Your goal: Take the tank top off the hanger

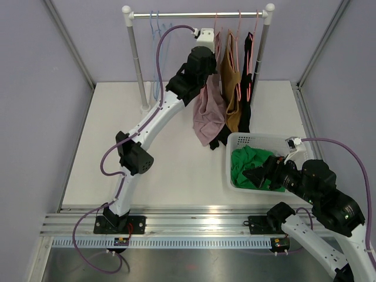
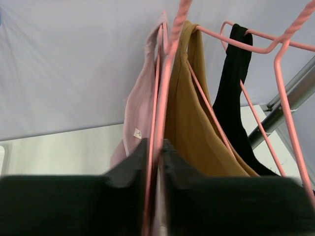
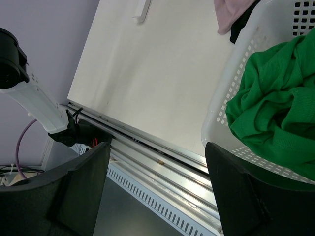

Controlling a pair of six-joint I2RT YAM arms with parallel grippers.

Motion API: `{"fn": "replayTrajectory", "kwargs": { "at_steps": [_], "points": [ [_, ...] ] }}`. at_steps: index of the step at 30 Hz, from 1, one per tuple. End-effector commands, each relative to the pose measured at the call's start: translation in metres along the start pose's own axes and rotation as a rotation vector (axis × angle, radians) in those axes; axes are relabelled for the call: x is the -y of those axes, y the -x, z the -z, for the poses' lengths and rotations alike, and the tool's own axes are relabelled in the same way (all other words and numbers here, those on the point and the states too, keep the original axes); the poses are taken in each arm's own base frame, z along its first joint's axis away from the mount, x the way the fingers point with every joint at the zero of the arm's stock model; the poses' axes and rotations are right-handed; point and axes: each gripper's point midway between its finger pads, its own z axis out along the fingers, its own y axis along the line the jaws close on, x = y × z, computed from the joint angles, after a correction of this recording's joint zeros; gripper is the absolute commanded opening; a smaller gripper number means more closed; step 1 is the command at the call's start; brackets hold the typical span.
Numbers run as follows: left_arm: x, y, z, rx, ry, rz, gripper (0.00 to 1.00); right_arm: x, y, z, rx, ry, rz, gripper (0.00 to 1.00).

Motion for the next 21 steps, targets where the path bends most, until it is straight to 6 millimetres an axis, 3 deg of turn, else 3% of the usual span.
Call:
{"fn": "replayTrajectory", "kwargs": {
  "at_steps": [1, 3, 5, 10, 14, 17, 21],
  "points": [
    [-0.008, 0.055, 0.019, 0.105, 0.002, 0.027, 0.06, -0.012, 0.010, 0.001, 0.034, 0.052, 0.005, 0.85],
    [-0.011, 0.070, 0.029, 0.129, 0.004, 0.037, 0.00, -0.012, 0.010, 0.001, 0.031, 0.050, 0.009, 0.85],
    [-0.013, 0.081, 0.038, 0.148, 0.009, 0.043, 0.00, -0.012, 0.010, 0.001, 0.029, 0.050, 0.010, 0.85],
    [-0.028, 0.138, 0.076, 0.249, 0.029, 0.066, 0.00, -0.013, 0.010, 0.000, 0.024, 0.054, 0.011, 0.85],
    [-0.041, 0.168, 0.103, 0.292, 0.030, 0.076, 0.00, -0.014, 0.012, 0.000, 0.031, 0.053, 0.011, 0.84],
    [-0.048, 0.177, 0.123, 0.293, 0.029, 0.069, 0.00, -0.017, 0.015, 0.001, 0.036, 0.059, 0.017, 0.85],
    [-0.058, 0.169, 0.148, 0.223, 0.022, 0.050, 0.00, -0.023, 0.024, 0.007, 0.051, 0.067, 0.034, 0.85]
  ]
}}
